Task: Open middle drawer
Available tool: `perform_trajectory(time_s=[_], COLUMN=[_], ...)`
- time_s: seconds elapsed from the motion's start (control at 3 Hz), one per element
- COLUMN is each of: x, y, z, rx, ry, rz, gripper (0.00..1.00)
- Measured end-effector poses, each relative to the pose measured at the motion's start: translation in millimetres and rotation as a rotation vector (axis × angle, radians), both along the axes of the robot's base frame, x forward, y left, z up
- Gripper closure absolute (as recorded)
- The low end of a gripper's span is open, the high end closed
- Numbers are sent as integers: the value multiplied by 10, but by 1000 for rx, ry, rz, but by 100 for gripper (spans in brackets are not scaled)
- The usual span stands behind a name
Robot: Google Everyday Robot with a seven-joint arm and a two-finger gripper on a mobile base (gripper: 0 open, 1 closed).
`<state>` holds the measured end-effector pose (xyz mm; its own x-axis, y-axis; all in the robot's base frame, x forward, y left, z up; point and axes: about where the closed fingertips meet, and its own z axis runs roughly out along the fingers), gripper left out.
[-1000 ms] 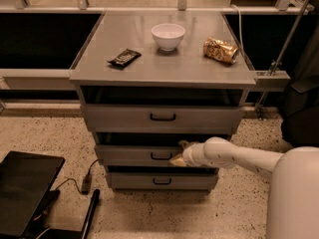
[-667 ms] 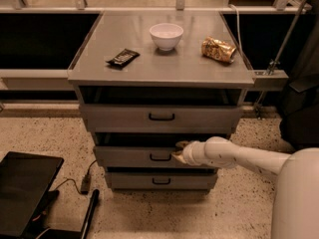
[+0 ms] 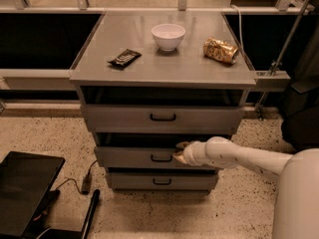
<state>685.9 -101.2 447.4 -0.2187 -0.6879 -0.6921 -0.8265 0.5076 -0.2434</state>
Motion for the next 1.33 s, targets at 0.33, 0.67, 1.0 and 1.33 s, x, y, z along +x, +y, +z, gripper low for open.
perform_trajectory(time_s=[0.33,0.67,1.0,1.33], x=[-169,-165,-321,-332], y=[-14,-16,-37,-35], z=[-17,16,-16,11], rx=[3,6,16,16], ry=[6,5,14,15], rz=[-13,-17,-26,-27], gripper=[100,100,100,100])
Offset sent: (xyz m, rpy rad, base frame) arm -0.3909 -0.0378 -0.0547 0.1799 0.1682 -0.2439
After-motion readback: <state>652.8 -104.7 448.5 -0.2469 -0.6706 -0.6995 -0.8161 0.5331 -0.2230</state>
